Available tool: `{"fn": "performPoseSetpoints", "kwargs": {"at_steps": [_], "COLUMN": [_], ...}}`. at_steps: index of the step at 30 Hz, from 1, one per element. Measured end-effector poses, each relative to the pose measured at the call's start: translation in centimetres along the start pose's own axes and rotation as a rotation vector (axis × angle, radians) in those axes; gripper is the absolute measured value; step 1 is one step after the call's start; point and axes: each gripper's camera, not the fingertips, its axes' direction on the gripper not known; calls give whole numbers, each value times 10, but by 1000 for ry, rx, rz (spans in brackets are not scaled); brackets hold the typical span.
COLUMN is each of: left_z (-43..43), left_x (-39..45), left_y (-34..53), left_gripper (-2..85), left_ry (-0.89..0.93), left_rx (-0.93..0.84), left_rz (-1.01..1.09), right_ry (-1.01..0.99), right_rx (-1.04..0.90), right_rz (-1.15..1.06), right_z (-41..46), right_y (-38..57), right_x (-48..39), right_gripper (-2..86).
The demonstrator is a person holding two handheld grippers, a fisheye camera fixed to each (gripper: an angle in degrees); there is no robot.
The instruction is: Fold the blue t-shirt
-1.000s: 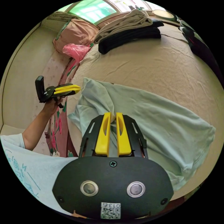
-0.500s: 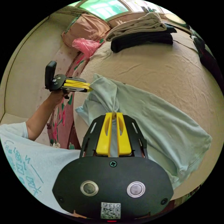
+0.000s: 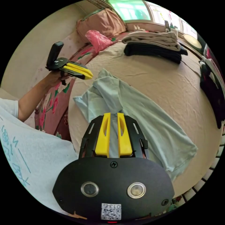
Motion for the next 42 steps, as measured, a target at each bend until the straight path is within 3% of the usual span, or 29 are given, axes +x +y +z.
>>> {"fn": "performPoseSetpoints", "kwargs": {"at_steps": [3,6,9,13,16,21,24,28,30,35,40,42], "left_z": [14,42,74,38,16,45,75,82,79,69,126,128], "left_x": [14,21,13,18,27,51,51,51,57,97,117,117], "left_y": [-19,-38,-44,-30,-9,-1,-2,6,8,-1,-24,-20], "left_gripper": [9,3,-1,-2,-3,-2,-2,-3,-3,-3,-3,-3], "left_ry": [44,-66,-142,-194,-136,-137,-123,-117,-160,-179,-230,-213], "left_rx": [19,-45,-163,41,164,5,-121,-103,-101,55,-130,-90], "left_rz": [65,93,59,-13,-24,63,43,-18,-32,48,109,92], "right_ry": [-20,157,118,144,159,164,161,128,72,149,379,489], "right_rx": [30,-62,-121,9,110,97,-7,-64,79,133,77,66], "right_rz": [-80,-57,-2,-26,-64,-144,-178,-37,-43,-7,86,152], "right_z": [9,40,52,15,-3,36,78,83,47,-3,1,3], "right_y": [-13,-23,-20,-13,-27,-94,-124,-134,-120,-56,22,47], "right_x": [-28,-33,-24,-32,-38,-44,-41,-8,-2,13,33,49], "right_gripper": [25,12,5,2,2,3,3,2,1,1,0,0]}}
